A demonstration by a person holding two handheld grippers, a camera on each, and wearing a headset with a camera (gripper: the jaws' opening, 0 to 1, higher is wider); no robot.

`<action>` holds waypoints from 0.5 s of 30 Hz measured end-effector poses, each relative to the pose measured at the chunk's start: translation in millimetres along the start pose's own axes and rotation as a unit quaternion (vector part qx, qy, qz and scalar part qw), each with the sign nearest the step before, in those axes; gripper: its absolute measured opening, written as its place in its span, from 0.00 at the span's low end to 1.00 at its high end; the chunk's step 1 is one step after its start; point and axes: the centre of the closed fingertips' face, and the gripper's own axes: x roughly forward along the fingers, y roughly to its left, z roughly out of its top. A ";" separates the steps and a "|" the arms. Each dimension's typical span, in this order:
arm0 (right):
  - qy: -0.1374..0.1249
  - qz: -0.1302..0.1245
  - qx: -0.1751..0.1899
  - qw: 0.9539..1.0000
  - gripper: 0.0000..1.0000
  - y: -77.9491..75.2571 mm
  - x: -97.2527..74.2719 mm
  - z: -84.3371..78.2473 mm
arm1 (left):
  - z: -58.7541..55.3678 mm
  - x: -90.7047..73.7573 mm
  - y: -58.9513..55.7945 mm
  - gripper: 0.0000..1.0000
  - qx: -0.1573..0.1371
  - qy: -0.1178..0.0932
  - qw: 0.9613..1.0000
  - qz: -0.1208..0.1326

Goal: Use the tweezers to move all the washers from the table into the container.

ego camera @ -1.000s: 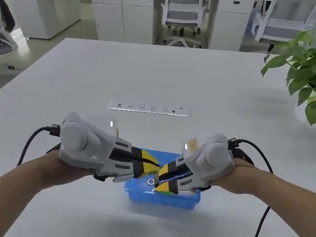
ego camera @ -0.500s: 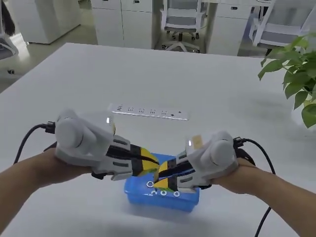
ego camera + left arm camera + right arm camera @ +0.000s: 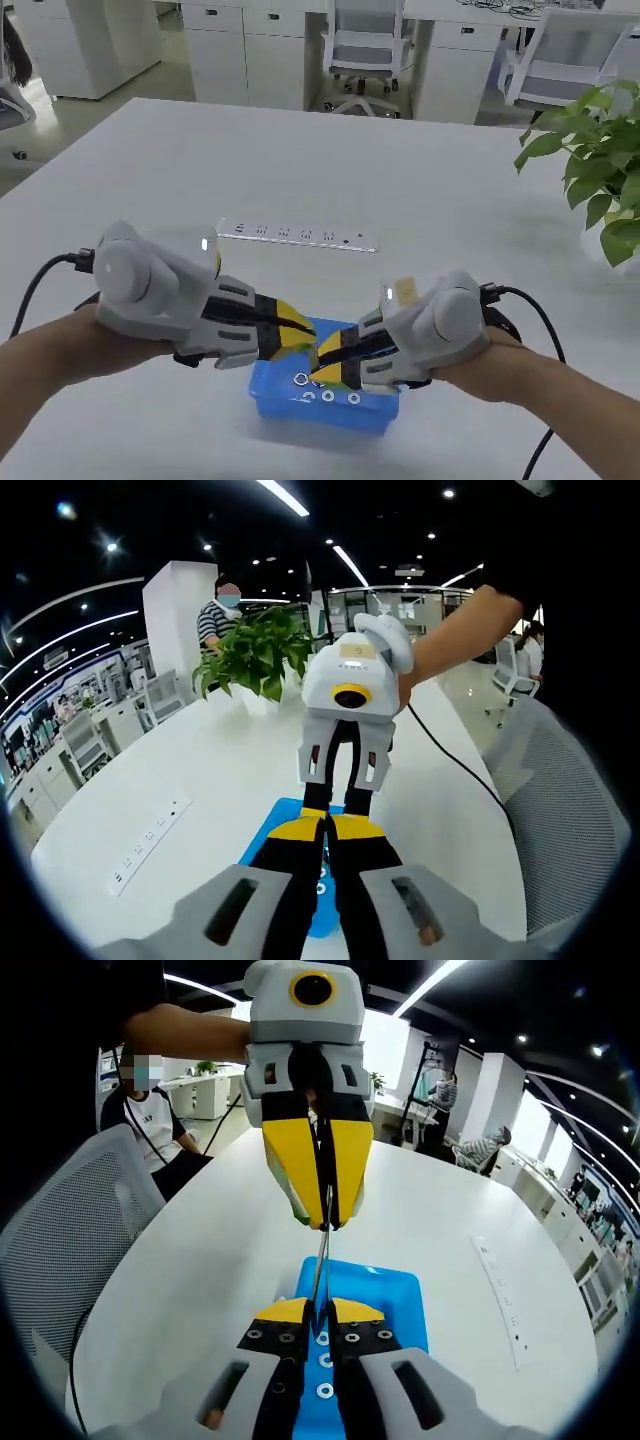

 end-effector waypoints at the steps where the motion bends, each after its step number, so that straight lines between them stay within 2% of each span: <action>1: 0.001 -0.001 0.000 1.000 0.08 0.7 -1.8 1.1 | 1.7 -1.0 -1.6 0.06 0.001 -0.001 1.000 -0.001; 5: 0.001 -0.002 -0.002 1.000 0.08 4.9 -6.6 4.9 | 6.0 -4.2 -5.8 0.06 0.002 -0.005 1.000 -0.004; 15: 0.012 0.000 -0.004 1.000 0.08 14.2 -11.6 6.8 | 2.9 -10.4 -14.4 0.06 0.004 0.000 1.000 -0.014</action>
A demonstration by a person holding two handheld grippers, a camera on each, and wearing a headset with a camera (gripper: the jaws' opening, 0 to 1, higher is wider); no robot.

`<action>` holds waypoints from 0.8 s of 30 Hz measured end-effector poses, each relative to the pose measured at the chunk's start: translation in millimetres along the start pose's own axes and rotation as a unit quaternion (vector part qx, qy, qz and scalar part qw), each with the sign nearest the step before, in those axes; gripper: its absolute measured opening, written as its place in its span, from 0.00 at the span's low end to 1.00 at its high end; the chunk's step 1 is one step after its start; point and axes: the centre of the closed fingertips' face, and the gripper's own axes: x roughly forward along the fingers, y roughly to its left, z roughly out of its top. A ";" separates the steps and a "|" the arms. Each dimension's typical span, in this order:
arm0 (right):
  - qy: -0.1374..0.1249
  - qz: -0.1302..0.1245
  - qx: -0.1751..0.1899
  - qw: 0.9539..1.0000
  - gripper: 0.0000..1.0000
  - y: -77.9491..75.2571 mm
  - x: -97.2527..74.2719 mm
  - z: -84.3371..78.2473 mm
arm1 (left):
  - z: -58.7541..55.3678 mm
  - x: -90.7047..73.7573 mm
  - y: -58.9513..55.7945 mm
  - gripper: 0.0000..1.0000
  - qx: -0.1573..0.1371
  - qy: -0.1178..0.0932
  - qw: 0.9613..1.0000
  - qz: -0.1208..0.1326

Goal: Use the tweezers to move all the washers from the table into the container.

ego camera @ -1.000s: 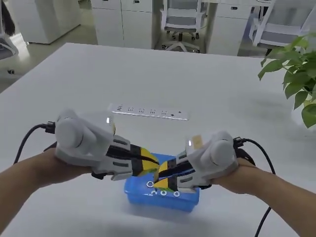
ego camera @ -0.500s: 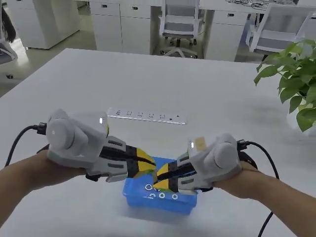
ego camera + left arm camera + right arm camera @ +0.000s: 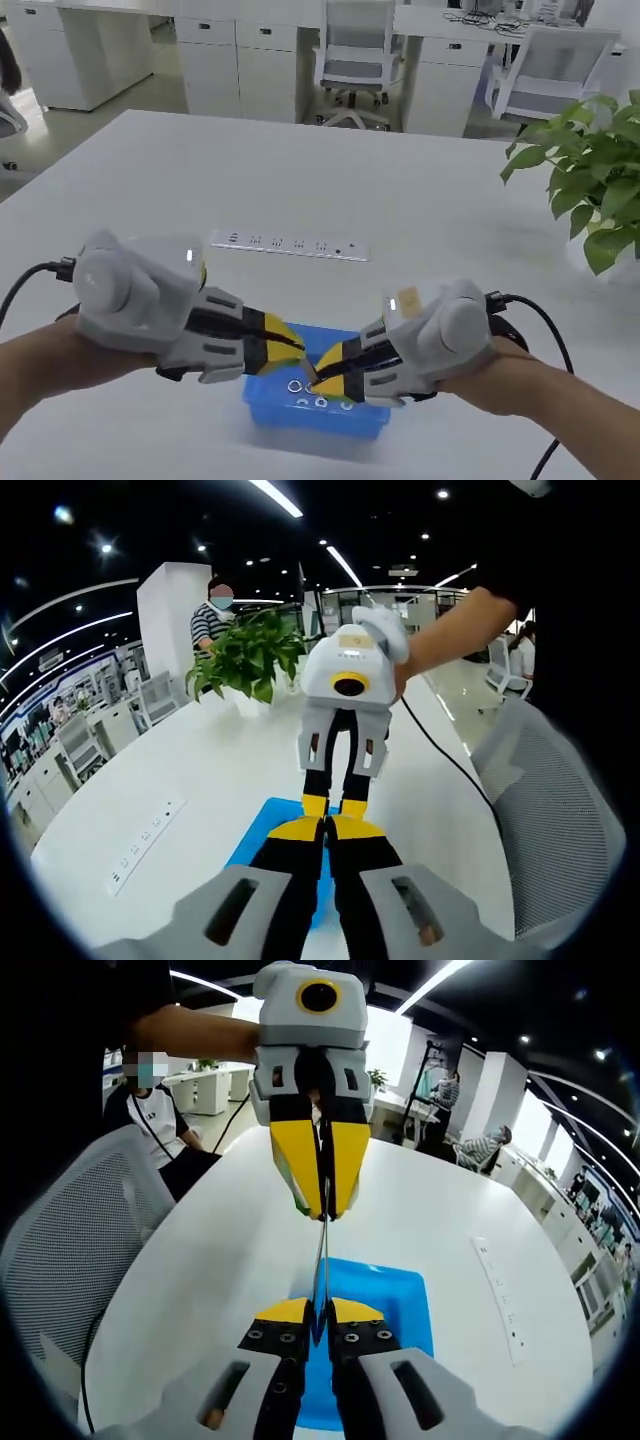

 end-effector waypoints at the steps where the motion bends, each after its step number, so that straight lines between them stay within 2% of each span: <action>1: 0.003 0.001 -0.001 1.000 0.08 1.1 -0.5 0.1 | -0.4 -0.5 -1.1 0.06 0.000 0.000 1.000 -0.001; 17: 0.029 0.010 -0.011 0.999 0.08 17.5 -3.2 -4.2 | -8.0 -1.2 -21.5 0.06 -0.006 0.006 1.000 -0.008; 24: 0.035 0.009 -0.011 0.999 0.07 21.4 -5.0 -4.1 | -9.1 -2.6 -24.2 0.06 -0.009 0.006 1.000 -0.008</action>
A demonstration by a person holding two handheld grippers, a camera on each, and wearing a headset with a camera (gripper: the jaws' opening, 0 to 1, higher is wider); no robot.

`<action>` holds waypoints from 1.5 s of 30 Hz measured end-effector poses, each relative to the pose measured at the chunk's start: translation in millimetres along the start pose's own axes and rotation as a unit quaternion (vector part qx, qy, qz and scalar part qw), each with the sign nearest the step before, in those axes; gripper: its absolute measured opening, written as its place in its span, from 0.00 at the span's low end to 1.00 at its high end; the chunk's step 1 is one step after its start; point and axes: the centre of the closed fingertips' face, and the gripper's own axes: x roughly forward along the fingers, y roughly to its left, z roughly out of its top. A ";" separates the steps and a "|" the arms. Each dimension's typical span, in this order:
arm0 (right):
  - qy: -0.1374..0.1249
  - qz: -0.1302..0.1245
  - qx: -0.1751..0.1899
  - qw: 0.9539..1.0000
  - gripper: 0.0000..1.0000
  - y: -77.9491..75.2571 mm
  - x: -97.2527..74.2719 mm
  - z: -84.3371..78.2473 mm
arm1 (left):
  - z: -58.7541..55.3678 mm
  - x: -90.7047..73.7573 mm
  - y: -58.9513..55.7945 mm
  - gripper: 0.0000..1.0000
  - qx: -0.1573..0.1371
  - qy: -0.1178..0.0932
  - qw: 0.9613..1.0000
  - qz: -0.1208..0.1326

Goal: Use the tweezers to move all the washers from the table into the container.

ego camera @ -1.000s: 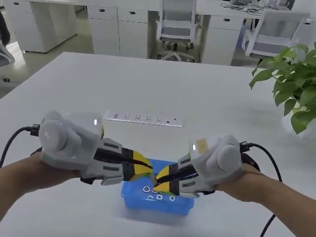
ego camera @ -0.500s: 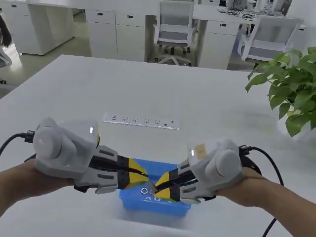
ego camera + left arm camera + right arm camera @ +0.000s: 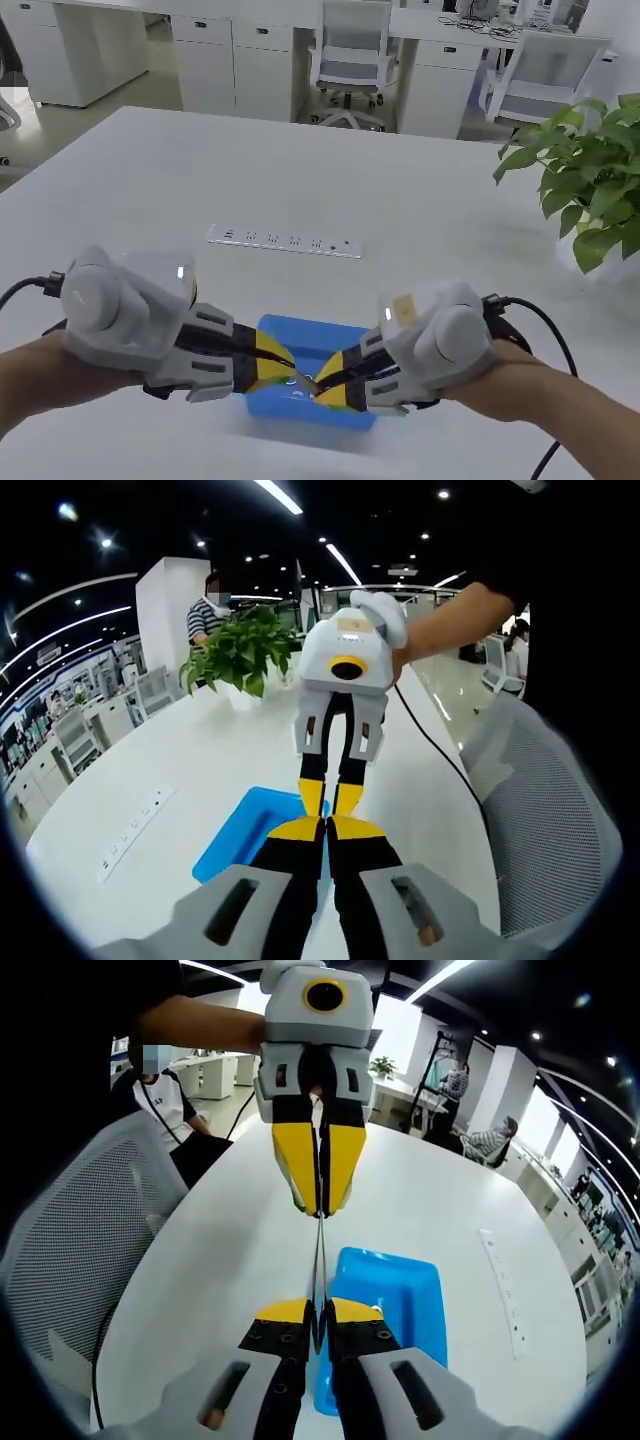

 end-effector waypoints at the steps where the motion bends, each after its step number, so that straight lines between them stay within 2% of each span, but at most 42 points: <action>1: 0.001 0.000 0.000 1.000 0.07 1.3 0.0 -0.2 | -1.4 -0.3 -0.7 0.06 0.000 0.002 1.000 -0.001; 13: 0.025 0.005 -0.005 1.000 0.07 16.9 5.0 -9.9 | -29.0 1.7 -12.2 0.06 0.002 0.040 0.999 -0.014; 17: 0.033 0.005 0.000 0.999 0.07 22.0 8.9 -15.8 | -40.8 4.9 -16.6 0.06 0.002 0.057 0.998 -0.022; 21: 0.037 0.007 0.008 0.999 0.07 28.1 13.3 -21.2 | -51.1 8.0 -20.7 0.06 -0.004 0.065 0.997 -0.029; 34: 0.060 0.015 0.032 0.998 0.07 52.4 31.9 -43.7 | -88.1 22.9 -37.1 0.06 0.000 0.117 0.991 -0.062; 45: 0.070 0.015 0.049 0.996 0.08 61.9 42.4 -57.4 | -107.3 31.0 -43.2 0.06 -0.006 0.137 0.988 -0.075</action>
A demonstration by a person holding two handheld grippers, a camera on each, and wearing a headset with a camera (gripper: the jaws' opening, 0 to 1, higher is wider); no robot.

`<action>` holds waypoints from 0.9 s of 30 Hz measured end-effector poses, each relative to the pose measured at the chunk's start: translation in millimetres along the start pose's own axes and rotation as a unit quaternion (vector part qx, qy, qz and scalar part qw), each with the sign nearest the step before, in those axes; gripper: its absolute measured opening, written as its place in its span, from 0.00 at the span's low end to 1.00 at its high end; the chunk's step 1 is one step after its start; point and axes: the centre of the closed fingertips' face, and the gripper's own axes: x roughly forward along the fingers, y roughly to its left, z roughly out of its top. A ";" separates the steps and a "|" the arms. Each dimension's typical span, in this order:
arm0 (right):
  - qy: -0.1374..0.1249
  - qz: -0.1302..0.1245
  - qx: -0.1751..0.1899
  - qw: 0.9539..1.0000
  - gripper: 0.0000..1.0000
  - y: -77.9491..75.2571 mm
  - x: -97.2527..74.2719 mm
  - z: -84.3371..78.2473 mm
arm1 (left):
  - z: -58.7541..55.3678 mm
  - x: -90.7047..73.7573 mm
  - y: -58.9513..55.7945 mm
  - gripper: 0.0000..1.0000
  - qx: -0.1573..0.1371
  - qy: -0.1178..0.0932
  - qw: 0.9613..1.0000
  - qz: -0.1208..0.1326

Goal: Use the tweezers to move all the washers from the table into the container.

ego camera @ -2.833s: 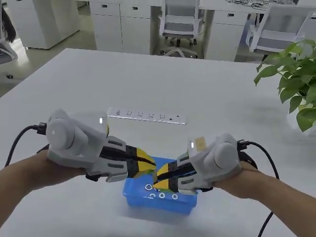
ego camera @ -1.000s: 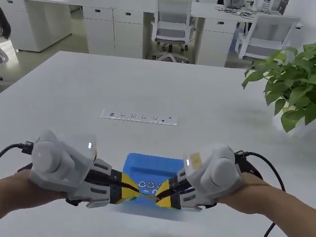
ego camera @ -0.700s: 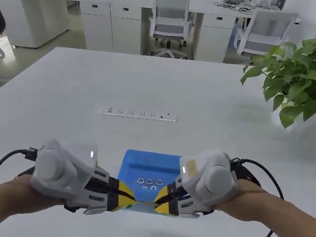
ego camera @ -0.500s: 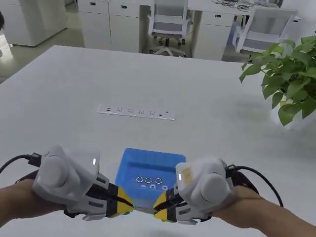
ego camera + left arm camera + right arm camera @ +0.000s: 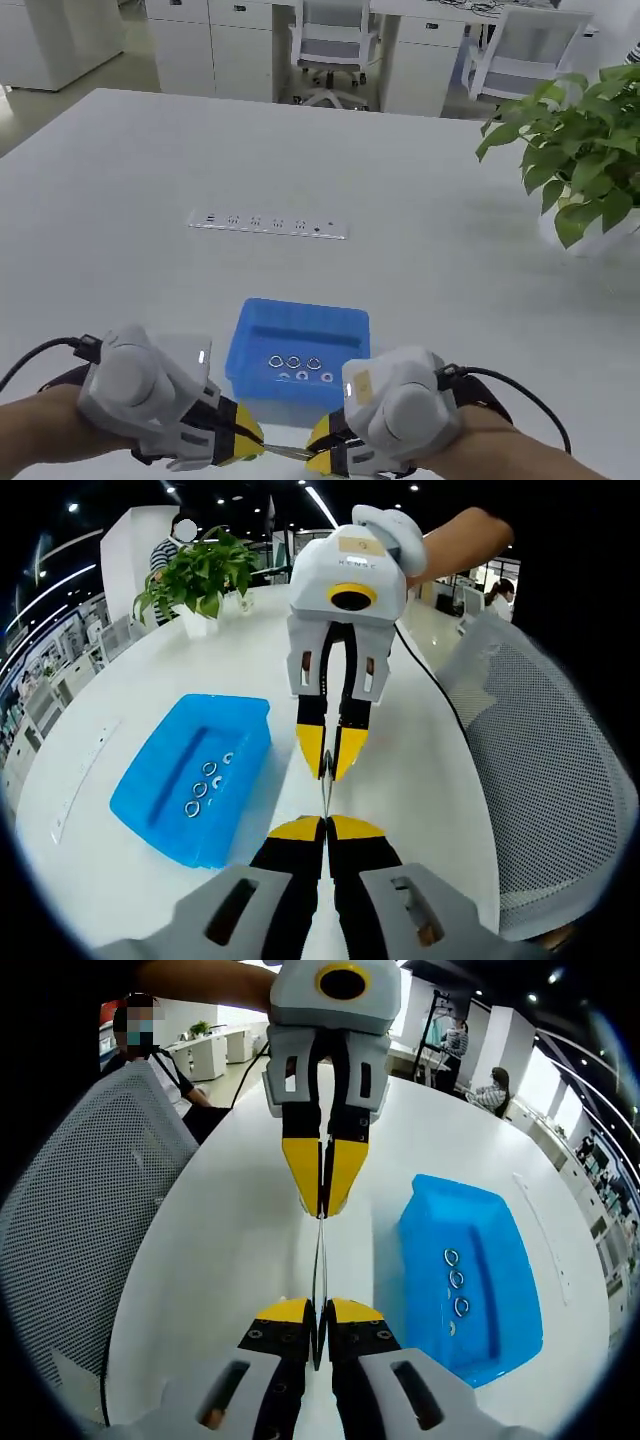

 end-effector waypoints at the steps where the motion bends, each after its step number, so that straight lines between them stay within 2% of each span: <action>1: 0.001 -0.001 0.001 1.000 0.08 0.0 0.9 -0.3 | -1.7 0.7 0.1 0.06 -0.001 0.003 1.000 -0.001; 10: 0.000 0.002 0.010 1.000 0.08 1.0 8.0 -2.8 | -18.1 6.5 0.5 0.06 -0.004 0.028 1.000 -0.005; 27: 0.009 0.004 0.010 1.000 0.09 2.5 14.8 -5.2 | -32.9 14.8 0.5 0.06 -0.008 0.057 0.998 -0.012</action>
